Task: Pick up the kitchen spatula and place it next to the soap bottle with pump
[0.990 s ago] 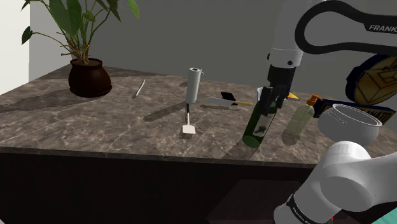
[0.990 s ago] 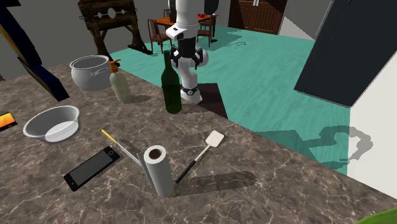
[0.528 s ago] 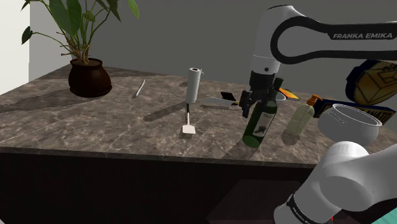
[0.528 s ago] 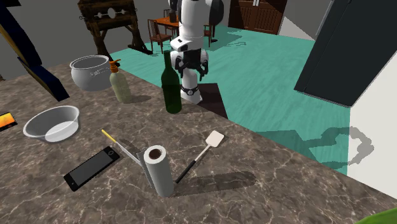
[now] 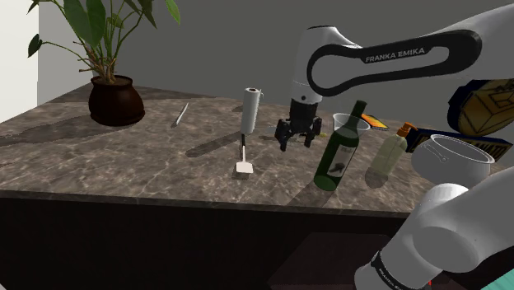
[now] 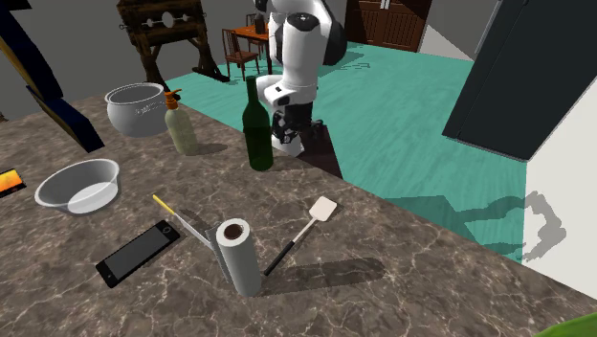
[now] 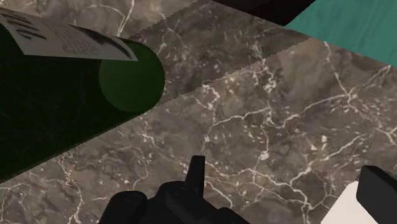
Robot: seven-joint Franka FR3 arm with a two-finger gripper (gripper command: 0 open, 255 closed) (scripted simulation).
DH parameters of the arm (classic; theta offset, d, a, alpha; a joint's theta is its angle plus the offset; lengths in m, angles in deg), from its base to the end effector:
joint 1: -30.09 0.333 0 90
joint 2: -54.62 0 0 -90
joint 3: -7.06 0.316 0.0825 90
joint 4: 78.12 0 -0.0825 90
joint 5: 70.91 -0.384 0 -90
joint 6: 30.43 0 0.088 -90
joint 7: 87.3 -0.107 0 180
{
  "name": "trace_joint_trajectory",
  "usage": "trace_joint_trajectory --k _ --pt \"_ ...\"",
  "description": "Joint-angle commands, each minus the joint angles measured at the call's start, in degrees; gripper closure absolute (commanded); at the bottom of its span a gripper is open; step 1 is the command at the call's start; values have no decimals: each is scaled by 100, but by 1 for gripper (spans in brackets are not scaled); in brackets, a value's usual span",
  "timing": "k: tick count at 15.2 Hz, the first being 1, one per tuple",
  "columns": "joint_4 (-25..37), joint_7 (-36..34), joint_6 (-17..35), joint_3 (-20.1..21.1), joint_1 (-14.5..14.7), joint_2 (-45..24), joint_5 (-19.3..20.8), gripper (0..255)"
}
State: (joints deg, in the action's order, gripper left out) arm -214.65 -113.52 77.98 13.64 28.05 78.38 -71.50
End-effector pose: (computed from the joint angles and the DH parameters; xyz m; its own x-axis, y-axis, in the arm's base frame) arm 0.4126 0.0358 0.4683 0.9215 -0.3845 -0.0540 -0.3809 -0.9222 0.0675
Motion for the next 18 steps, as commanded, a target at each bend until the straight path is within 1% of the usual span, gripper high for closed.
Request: trace_joint_trajectory --k 1,5,9,13,17,18 --pt "199 -271 343 73 -50 -453 13 0" --pt "664 -799 866 182 -135 -1287 103 0" --pt "1244 -1326 1270 227 -188 -2121 261 0" --pt "1933 -1831 1553 205 -203 -2948 450 0" --pt "2697 -2271 1712 127 -179 -3731 618 0" --pt "2669 -2277 1778 120 -176 -3769 626 0"
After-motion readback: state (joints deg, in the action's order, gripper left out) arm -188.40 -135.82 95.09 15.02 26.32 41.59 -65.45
